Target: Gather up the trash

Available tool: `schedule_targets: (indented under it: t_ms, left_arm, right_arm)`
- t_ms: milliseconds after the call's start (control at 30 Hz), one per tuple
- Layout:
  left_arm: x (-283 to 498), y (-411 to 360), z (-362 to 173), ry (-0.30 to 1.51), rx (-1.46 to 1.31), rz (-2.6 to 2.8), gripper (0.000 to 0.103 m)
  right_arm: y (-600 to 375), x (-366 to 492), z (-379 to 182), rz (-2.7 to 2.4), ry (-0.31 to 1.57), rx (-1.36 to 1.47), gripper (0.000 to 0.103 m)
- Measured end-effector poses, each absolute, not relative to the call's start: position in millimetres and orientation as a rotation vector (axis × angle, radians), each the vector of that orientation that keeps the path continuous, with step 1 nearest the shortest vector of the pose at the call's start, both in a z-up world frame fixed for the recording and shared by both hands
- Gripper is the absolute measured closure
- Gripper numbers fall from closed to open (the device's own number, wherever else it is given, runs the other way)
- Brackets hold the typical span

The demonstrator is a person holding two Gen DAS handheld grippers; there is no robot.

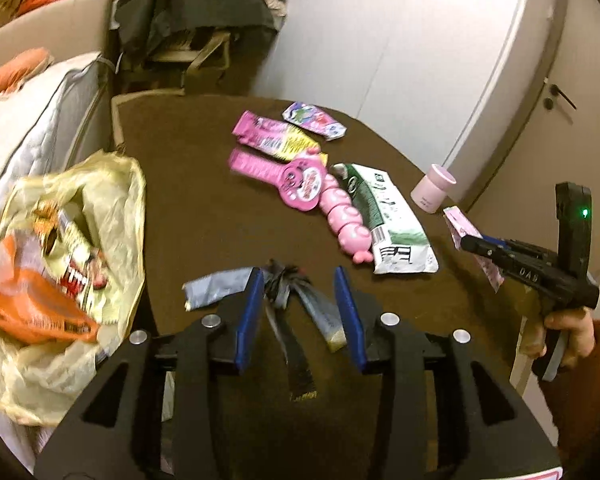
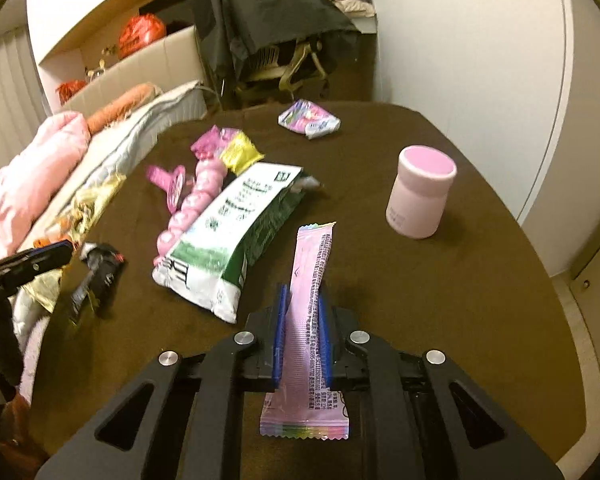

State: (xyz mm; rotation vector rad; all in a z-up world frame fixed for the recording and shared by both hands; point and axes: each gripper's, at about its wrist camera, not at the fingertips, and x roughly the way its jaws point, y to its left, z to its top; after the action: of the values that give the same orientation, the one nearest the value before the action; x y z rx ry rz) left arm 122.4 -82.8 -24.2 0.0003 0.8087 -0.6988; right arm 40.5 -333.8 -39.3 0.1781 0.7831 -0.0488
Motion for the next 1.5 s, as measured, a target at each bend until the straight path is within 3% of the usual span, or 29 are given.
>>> schedule_targets:
  t_ms: [67, 300, 500, 833, 900, 933, 1033, 1167, 1500]
  left_arm:
    - [125.1, -90.2, -24.0, 0.807, 0.014, -0.728, 0.059]
    - [126.6, -127.6, -29.6, 0.816, 0.178, -0.7, 0.059]
    - [110.4, -89.3, -20.2, 0.757, 0.072, -0.611, 0.054]
    - [133.5, -108.3, -49.5, 0.886, 0.109, -0.56, 0.052]
    - [134.9, -113.5, -53.4, 0.925, 0.123, -0.554, 0.067]
    - [134.9, -114.0, -54.5, 0.935, 0.113, -0.559, 0.08]
    - [130.3, -113.6, -53.3, 0.928, 0.101, -0.563, 0.093]
    - [121.8, -113.3, -47.0, 0.907, 0.1, -0.59, 0.098]
    - [103.1, -96.6, -20.5, 0.83, 0.025, -0.657, 0.101]
  right_arm:
    - [-336.2, 39.0, -35.9, -0.042, 0.771, 0.182, 0.089]
    - [-342.8, 33.5, -35.6, -0.023, 0.752, 0.211, 0.089]
    - [-350.6, 24.2, -41.5, -0.015, 0.746, 0.244, 0.089]
    - [-339.2, 24.1, -48.3, 0.004, 0.755, 0.227, 0.089]
    - [-339.7, 22.2, -47.0, 0.003, 0.751, 0.232, 0.089]
    - [-339.7, 21.3, -46.4, 0.003, 0.749, 0.233, 0.089]
    - [-338.4, 18.3, -44.3, 0.004, 0.744, 0.229, 0.089]
    - [-336.7, 15.3, -39.4, 0.004, 0.735, 0.223, 0.089]
    - [-327.4, 8.3, -23.0, 0.017, 0.703, 0.196, 0.089]
